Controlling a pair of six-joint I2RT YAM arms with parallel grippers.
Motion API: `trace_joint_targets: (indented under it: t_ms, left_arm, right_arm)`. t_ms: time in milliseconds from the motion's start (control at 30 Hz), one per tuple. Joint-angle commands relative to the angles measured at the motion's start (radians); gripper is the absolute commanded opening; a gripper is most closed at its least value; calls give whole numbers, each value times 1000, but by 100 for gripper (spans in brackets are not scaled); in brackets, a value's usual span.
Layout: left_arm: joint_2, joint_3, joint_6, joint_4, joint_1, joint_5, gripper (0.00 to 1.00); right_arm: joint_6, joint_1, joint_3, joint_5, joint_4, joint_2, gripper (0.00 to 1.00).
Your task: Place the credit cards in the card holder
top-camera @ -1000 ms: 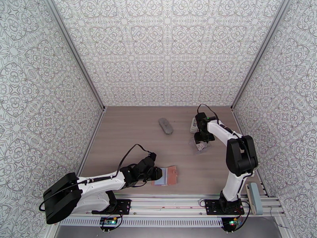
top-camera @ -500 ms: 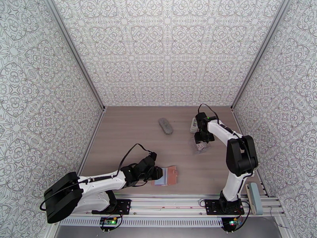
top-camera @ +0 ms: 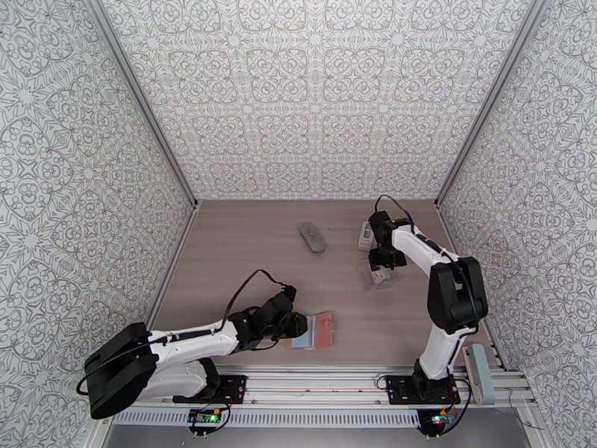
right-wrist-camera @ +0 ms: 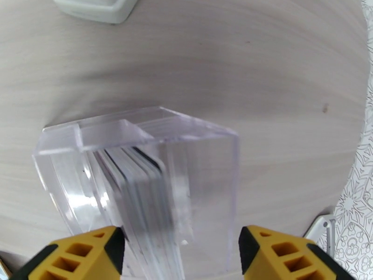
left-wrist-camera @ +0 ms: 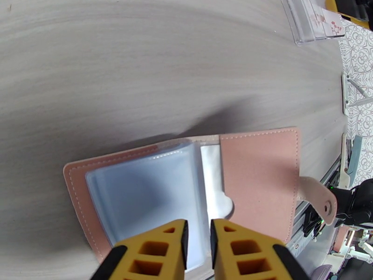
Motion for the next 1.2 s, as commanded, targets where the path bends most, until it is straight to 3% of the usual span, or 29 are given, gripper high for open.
trace_joint_targets:
  t_ms: [0,333,633,1167]
  left_arm:
    - [9,20,21,16,-9,14,24]
    - [4,12,18,20,-11,13,24]
    - [6,8,16,29,-10,11,24]
    - [5,4,11,32,-14,8,24]
  right_arm:
    - [17,-5,41,44,-30,-38,68]
    - [15,-5,43,52,-35,-45,62]
    - [8,-5,29,-67,-8,-62,63]
    - [3,-5,26,-68,-13,19,57]
